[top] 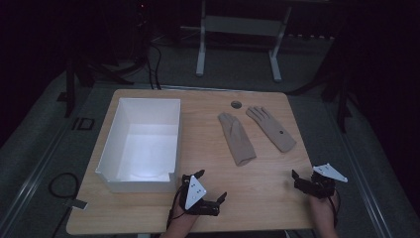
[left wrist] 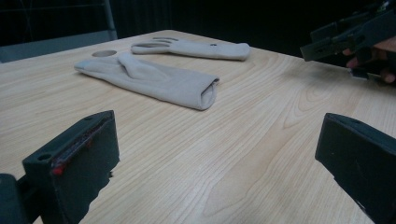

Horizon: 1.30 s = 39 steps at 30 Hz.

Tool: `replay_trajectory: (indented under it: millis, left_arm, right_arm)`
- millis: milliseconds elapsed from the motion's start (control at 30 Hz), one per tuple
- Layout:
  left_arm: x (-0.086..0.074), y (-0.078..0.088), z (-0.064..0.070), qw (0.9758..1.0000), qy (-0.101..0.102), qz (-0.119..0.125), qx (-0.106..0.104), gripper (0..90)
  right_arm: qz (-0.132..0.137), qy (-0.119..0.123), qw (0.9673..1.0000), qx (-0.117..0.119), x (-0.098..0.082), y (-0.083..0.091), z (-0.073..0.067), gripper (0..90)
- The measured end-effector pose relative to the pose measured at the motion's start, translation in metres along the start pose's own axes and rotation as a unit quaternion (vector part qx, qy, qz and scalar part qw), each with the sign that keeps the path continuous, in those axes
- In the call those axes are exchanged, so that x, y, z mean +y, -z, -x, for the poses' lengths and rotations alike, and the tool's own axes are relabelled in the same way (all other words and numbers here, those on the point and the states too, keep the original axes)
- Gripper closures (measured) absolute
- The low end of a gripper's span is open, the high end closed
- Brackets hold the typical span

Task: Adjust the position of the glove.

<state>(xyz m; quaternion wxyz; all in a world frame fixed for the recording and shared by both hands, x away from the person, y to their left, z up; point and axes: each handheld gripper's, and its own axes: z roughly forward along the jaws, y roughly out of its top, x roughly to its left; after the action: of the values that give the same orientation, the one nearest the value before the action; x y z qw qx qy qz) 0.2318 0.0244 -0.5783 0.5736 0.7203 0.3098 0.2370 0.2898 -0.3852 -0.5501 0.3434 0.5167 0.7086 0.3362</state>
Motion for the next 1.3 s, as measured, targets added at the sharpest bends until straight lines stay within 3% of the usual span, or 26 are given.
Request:
replay_trajectory:
  millis: [200, 233, 333, 400, 467, 600, 633, 900, 933, 1300]
  left_arm:
    - [0.0, 0.0, 0.002, 1.0, -0.009, 0.001, -0.004, 0.0]
    - [0.0, 0.0, 0.001, 0.9999, -0.008, 0.0, -0.006, 0.1]
    - [0.0, 0.001, 0.001, 0.9999, -0.007, -0.001, -0.007, 0.1]
    - [0.0, 0.001, 0.0, 1.0, -0.007, -0.001, -0.006, 0.1]
    - [0.0, 0.001, 0.001, 0.9999, -0.008, -0.001, -0.008, 0.1]
    - [0.0, 0.001, 0.0, 0.9999, -0.006, -0.002, -0.011, 0.1]
    - [0.0, 0.001, 0.0, 0.9999, -0.004, -0.001, -0.012, 0.1]
    - [0.0, 0.001, -0.001, 0.9999, -0.001, -0.002, -0.012, 0.1]
    - [0.0, 0.0, -0.001, 0.9999, 0.0, -0.002, -0.012, 0.1]
    - [0.001, -0.001, 0.0, 0.9999, -0.005, -0.009, -0.014, 0.1]
  right_arm:
    - [-0.01, 0.004, 0.9999, -0.002, 0.015, 0.006, -0.002, 11.4]
    - [-0.005, 0.018, 0.9998, -0.013, 0.02, 0.009, -0.003, 11.3]
    - [-0.01, 0.024, 0.9996, -0.015, 0.026, 0.011, -0.003, 12.2]
    - [-0.032, 0.006, 0.9985, 0.043, 0.036, 0.013, 0.003, 14.2]
    - [-0.027, -0.008, 0.9984, 0.05, 0.043, 0.015, 0.003, 14.5]
    - [-0.018, -0.013, 0.9982, 0.055, 0.054, 0.019, -0.001, 11.6]
    - [-0.003, -0.021, 0.9971, 0.073, 0.063, 0.021, -0.003, 11.5]
    - [0.023, 0.002, 0.9972, 0.071, 0.095, 0.021, -0.017, 11.5]
    - [0.026, 0.001, 0.9964, 0.08, 0.103, 0.02, -0.019, 11.5]
    - [0.027, 0.025, 0.9955, 0.087, 0.145, 0.01, -0.039, 11.6]
